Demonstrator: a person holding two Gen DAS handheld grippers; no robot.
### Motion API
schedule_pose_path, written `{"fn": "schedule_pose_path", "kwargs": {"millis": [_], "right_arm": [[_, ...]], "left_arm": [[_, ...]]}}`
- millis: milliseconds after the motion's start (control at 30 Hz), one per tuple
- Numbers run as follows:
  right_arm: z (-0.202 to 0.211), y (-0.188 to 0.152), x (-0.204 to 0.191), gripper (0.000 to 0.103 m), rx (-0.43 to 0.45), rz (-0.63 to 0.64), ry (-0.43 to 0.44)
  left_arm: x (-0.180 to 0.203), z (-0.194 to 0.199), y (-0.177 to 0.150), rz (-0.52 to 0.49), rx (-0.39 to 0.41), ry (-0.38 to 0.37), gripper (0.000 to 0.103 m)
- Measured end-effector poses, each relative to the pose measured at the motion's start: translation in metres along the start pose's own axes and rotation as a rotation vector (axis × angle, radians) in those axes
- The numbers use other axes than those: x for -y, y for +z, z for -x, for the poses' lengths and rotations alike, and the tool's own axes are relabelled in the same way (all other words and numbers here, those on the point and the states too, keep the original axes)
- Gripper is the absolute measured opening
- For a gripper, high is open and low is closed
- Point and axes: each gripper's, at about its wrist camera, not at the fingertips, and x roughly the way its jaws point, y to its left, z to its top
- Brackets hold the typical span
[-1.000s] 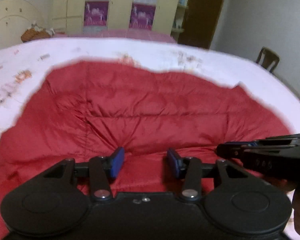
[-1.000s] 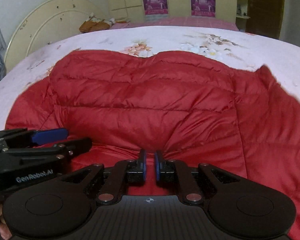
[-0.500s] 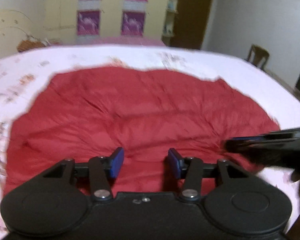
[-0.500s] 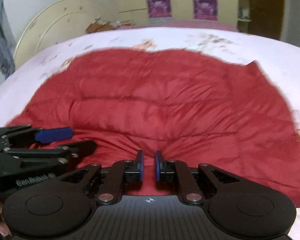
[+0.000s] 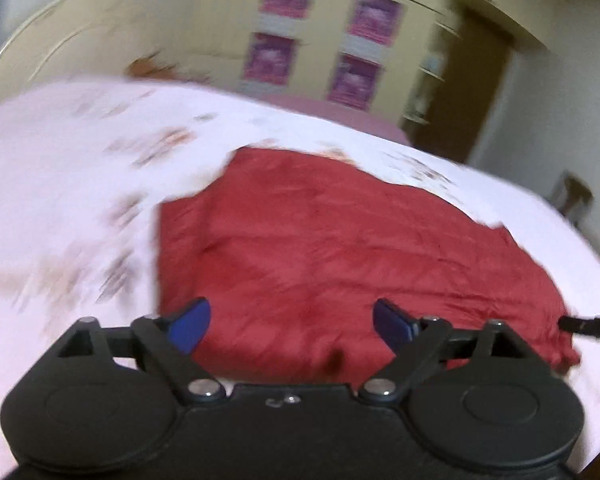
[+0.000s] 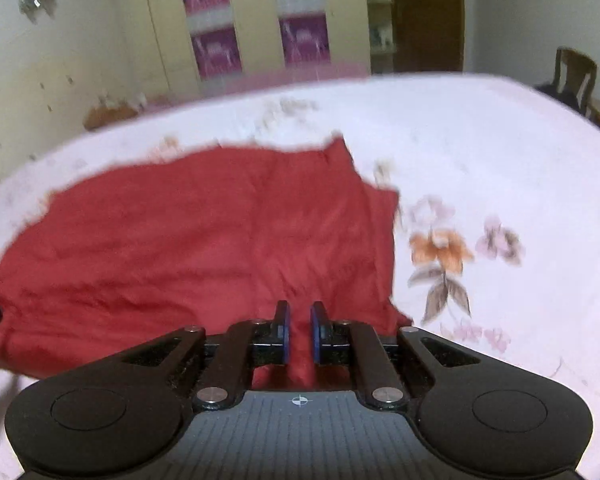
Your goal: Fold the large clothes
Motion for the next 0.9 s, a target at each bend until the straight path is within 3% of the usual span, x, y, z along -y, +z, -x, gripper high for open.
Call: {"fn": "schedule_pose_path", "kwargs": {"millis": [33, 67, 100, 167, 200, 233, 333, 367, 400, 500, 667, 767, 900], "right_arm": [[0.005, 0.002, -0.005, 0.073, 0.017, 0.006, 0.02], [0.01, 0.002, -0.01, 0.078, 0.046, 0.016, 0.051], [0.01, 0.003, -0.018, 0.075, 0.053, 0.027, 0.082], [-0.001, 0.008, -0.035, 0.042, 0.01, 0.028, 0.145], [-0.008, 0.009, -0.044, 0.021, -0.018, 0.024, 0.172], [-0.014, 0.011, -0.051, 0.011, -0.031, 0.025, 0.194], [-0.03, 0.016, -0.076, 0.008, -0.048, 0.07, 0.23], [-0.037, 0.018, -0.081, 0.008, -0.051, 0.078, 0.234], [-0.042, 0.02, -0.085, 0.008, -0.055, 0.079, 0.24], [-0.064, 0.022, -0.099, 0.008, -0.086, 0.08, 0.255], [-0.103, 0.002, -0.104, 0.008, -0.148, 0.085, 0.233], [-0.104, 0.004, -0.101, 0.008, -0.161, 0.058, 0.228], [-0.063, 0.021, -0.087, 0.008, -0.115, 0.011, 0.253]], "left_arm": [[-0.012, 0.003, -0.006, 0.08, -0.025, 0.004, 0.08], [-0.022, 0.0, -0.011, 0.15, -0.042, 0.001, 0.077], [-0.031, -0.004, -0.013, 0.219, -0.059, -0.011, 0.076], [-0.053, -0.018, -0.019, 0.388, -0.09, -0.034, 0.075], [-0.061, -0.024, -0.02, 0.457, -0.065, -0.067, 0.077], [-0.067, -0.029, -0.019, 0.497, -0.042, -0.09, 0.077], [-0.082, -0.047, -0.01, 0.632, -0.006, -0.159, 0.075], [-0.084, -0.053, -0.008, 0.651, -0.003, -0.157, 0.066], [-0.085, -0.06, -0.005, 0.651, -0.007, -0.155, 0.049], [-0.078, -0.07, 0.005, 0.587, 0.0, -0.168, 0.021], [-0.02, -0.025, 0.037, 0.282, 0.151, -0.249, 0.017], [0.004, -0.023, 0.054, 0.188, 0.141, -0.229, 0.017], [0.02, -0.014, 0.07, 0.082, 0.145, -0.239, 0.017]]}}
